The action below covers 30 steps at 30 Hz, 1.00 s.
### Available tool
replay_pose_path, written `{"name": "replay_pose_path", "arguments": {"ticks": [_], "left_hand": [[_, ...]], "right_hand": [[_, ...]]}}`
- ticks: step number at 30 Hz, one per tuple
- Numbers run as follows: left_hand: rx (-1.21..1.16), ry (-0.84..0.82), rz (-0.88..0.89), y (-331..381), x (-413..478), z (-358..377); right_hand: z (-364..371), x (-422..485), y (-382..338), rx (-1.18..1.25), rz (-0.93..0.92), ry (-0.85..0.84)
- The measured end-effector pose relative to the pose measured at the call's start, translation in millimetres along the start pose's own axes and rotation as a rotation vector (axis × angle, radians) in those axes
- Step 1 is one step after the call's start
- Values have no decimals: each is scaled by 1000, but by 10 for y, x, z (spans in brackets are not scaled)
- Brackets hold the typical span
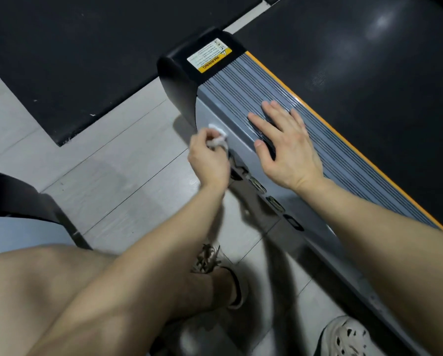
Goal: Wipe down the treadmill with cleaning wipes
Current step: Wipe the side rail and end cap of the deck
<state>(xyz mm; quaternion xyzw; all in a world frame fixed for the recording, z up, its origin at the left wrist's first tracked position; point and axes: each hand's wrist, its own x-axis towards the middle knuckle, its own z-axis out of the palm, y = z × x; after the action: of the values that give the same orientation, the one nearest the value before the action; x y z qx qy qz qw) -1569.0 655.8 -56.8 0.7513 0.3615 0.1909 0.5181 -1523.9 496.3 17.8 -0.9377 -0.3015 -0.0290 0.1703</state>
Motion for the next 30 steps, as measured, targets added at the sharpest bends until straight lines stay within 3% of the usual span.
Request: {"name": "replay_pose_path", "arguments": {"ticks": [4, 6, 9, 13, 18, 20, 26, 28, 30], "left_hand": [[-28, -391, 158, -121, -995, 6], [-54, -344, 84, -152, -898, 31], [-68, -116, -120, -112, -368, 56], [-47, -69, -141, -1, -374, 68], [-61, -515, 67, -203, -1563, 124], [-78, -474, 20, -208, -1618, 130], [-118, -10, -220, 19, -345, 80], [-119, 31, -219, 189, -384, 76], [-128, -51, -167, 209, -796, 133]], "right_hand": [[-49, 0, 5, 7, 1, -26], [-42, 7, 26, 2, 3, -37], [-20, 16, 42, -3, -16, -77], [-242, -185, 30, -9, 29, -77], [-548, -1151, 303, -151, 28, -105], [-520, -1342, 410, -178, 34, -122], [-457, -1347, 467, -105, 63, -79], [-463, -1338, 471, -91, 62, -69], [-452, -1330, 457, -90, 63, -58]]}}
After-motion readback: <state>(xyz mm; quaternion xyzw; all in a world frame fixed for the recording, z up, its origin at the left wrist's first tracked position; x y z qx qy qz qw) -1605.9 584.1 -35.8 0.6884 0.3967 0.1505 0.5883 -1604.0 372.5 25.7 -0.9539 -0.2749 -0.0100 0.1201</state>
